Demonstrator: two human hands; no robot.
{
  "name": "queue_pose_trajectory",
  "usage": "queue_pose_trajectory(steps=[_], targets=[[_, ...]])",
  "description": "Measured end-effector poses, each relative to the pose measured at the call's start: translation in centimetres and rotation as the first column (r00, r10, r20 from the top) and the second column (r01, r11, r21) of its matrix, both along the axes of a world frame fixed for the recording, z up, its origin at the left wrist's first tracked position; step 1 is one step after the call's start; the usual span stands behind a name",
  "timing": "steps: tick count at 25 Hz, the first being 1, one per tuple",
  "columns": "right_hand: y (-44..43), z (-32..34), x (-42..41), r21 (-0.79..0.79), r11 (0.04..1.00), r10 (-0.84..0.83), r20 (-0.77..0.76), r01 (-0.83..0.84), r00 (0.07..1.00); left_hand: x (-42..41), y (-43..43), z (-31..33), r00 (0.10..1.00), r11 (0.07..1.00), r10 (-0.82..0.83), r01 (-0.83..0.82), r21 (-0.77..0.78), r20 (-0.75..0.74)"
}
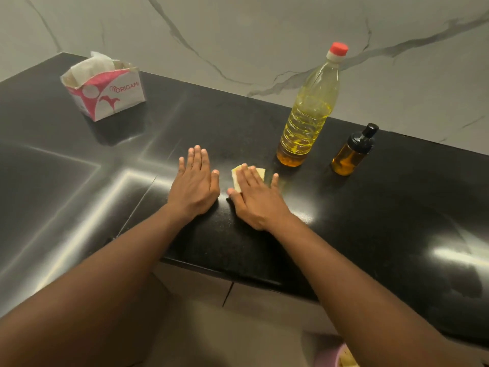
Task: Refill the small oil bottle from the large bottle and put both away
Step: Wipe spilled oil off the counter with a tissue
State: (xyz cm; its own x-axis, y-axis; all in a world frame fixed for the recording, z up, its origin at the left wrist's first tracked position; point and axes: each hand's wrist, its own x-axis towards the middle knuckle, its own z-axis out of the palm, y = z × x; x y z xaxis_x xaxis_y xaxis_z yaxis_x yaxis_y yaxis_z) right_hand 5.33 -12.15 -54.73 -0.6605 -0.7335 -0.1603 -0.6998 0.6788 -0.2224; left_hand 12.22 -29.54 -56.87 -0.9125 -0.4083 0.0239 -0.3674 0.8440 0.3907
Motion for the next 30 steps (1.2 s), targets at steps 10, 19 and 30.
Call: queue_pose_trajectory(steps=[10, 19, 30], targets=[[-3.9, 0.8, -3.3, 0.025, 0.997, -0.068, 0.011, 0.068, 0.998, 0.2, 0.2, -0.4, 1.000, 1.000, -0.004, 0.003, -0.031, -0.023], [0.6, 0.5, -4.2, 0.031, 0.983, -0.181, 0.009, 0.181, 0.983, 0.3, 0.3, -0.5, 0.999, 0.999, -0.018, 0.017, -0.038, -0.029], [7.1, 0.8, -5.1, 0.042, 0.929, -0.368, -0.015, 0.368, 0.930, 0.5, 0.2, -0.3, 0.999, 0.999, -0.032, 0.031, -0.036, -0.028]])
